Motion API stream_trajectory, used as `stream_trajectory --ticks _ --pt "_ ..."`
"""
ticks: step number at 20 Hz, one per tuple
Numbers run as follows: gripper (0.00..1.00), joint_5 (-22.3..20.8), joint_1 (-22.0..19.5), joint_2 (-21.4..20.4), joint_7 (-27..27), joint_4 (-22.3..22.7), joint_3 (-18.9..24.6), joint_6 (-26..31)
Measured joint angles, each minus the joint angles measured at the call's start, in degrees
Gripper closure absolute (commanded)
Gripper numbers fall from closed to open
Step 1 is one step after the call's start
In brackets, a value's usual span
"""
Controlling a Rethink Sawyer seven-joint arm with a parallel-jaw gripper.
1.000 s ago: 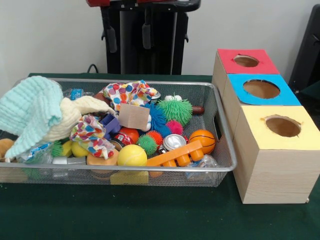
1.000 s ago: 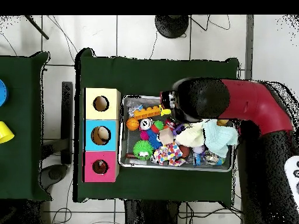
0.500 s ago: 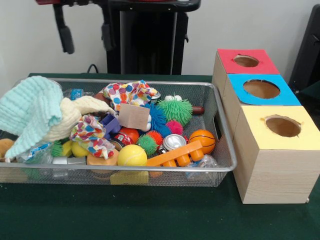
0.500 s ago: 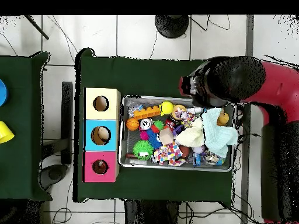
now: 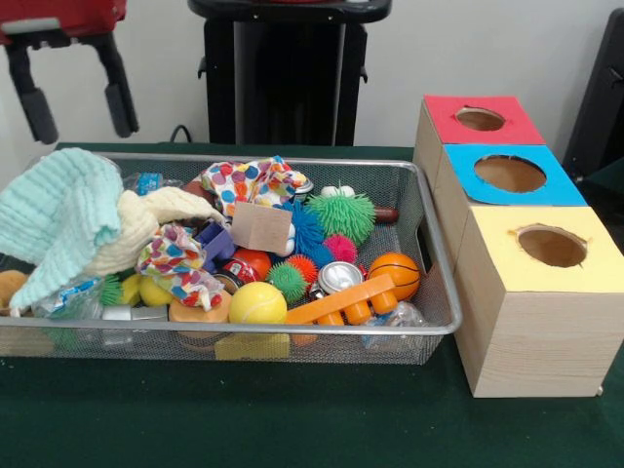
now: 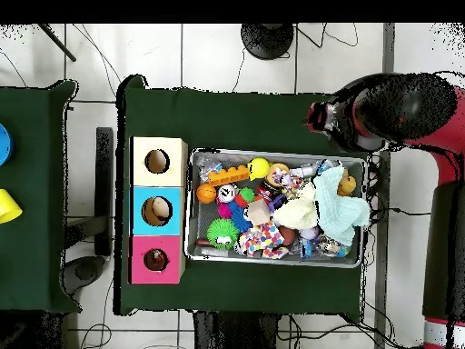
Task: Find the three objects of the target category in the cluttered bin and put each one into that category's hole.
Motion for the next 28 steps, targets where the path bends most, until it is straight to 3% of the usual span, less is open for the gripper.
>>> stream_trajectory --ticks 10,28 --pt "0.0 -1.21 -0.7 4.19 0.0 -3.62 0.0 0.0" --pt "0.0 -2.39 -0.75 9.57 0.0 -3.89 0.02 -1.06"
